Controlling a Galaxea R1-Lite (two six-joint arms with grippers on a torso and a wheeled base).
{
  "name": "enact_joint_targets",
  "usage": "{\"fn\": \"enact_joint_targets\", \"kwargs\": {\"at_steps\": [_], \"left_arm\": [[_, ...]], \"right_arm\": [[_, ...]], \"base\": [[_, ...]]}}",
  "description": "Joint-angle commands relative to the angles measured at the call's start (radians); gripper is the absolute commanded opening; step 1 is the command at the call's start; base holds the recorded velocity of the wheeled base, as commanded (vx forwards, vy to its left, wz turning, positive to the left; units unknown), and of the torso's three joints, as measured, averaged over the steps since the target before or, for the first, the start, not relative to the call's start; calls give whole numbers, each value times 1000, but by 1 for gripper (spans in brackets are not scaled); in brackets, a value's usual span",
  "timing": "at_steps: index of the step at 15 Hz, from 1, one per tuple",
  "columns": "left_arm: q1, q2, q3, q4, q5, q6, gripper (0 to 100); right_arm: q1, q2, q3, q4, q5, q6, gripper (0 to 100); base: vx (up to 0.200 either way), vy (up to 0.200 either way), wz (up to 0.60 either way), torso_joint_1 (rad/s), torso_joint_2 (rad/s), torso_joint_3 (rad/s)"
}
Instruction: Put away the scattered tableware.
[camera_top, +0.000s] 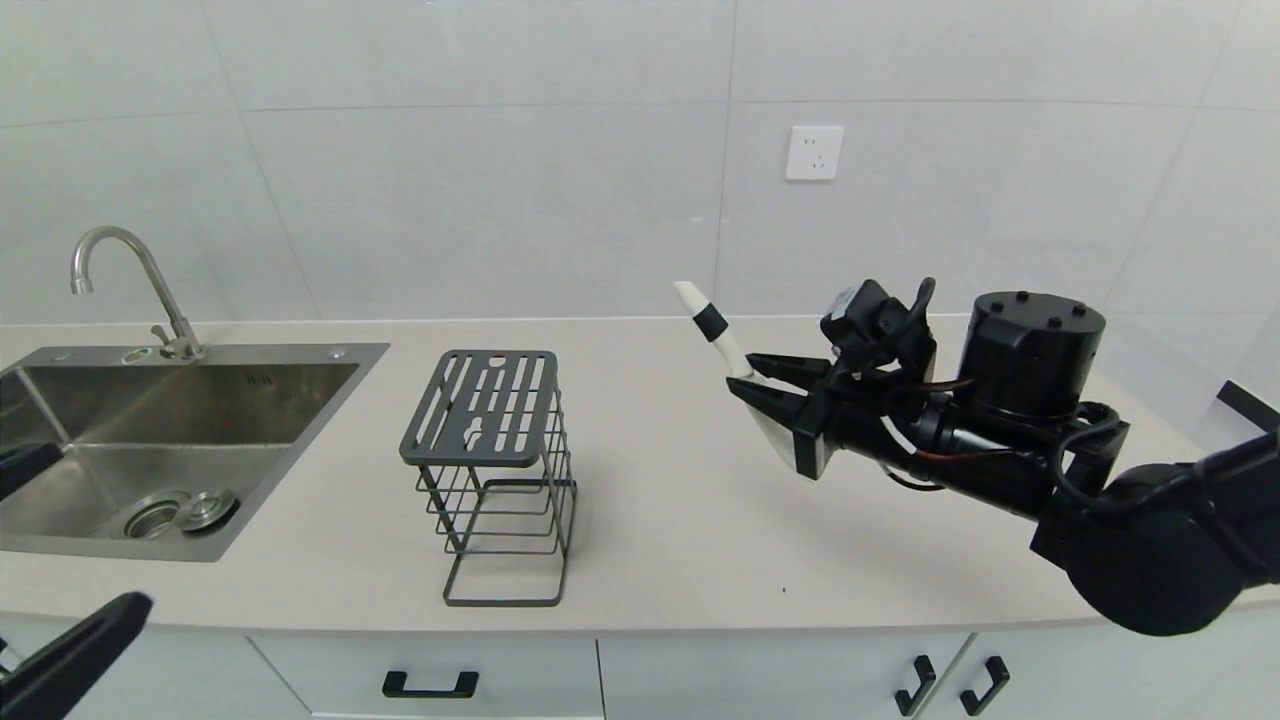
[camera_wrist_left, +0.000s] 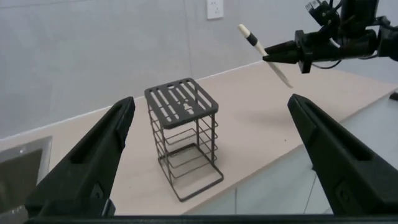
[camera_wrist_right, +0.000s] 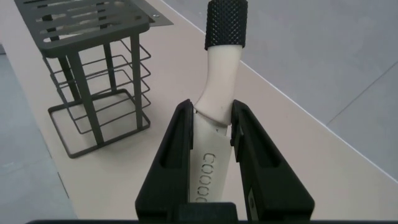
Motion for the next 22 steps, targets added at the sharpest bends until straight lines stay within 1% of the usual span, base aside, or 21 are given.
{"fn": "enact_joint_targets", "kwargs": {"at_steps": [1,2,6,7,8,9,10,11,13,14,16,18,20,21,22], "left_arm": [[-98,214,-13,-71,-9,41,100],[-118,239,-18,-91,-9,41,100],[-265,506,-108,-275,-9,47,100],[-303,583,-127,-334,-11,47,100],[-325,619,-136,-370,-11,46,100],[-376,708,-171,-451,-11,39,100],[-405,770,-205,-499,-12,36,100],[-419,816,-228,-532,-20,35,100],[-423,920,-260,-603,-29,33,100],[-425,949,-263,-615,-30,29,100],[-429,991,-293,-618,-34,30,100],[-452,1017,-319,-618,-37,26,100],[-491,1043,-343,-635,-37,-57,100],[-500,1066,-354,-677,-38,-94,100],[-506,1107,-362,-744,-38,-117,100]], "right_arm": [[4,-25,51,-11,0,0,0],[4,-34,62,-11,0,0,0],[11,-58,74,-20,0,-14,0],[12,-71,79,-19,1,-31,0],[12,-75,82,-19,3,-31,0],[4,-94,85,-20,18,-31,0],[1,-97,85,-22,29,-33,0],[3,-111,85,-22,29,-34,0],[9,-124,83,-22,29,-34,0],[7,-124,83,-22,29,-34,0],[14,-124,80,-22,31,-34,0],[26,-124,79,-31,32,-34,0],[27,-128,79,-33,64,-34,0],[30,-135,79,-33,67,-34,0],[35,-140,82,-33,67,-34,0]], "base": [[0,0,0,0,0,0],[0,0,0,0,0,0],[0,0,0,0,0,0],[0,0,0,0,0,0],[0,0,0,0,0,0],[0,0,0,0,0,0],[0,0,0,0,0,0],[0,0,0,0,0,0],[0,0,0,0,0,0],[0,0,0,0,0,0],[0,0,0,0,0,0],[0,0,0,0,0,0],[0,0,0,0,0,0],[0,0,0,0,0,0],[0,0,0,0,0,0]]}}
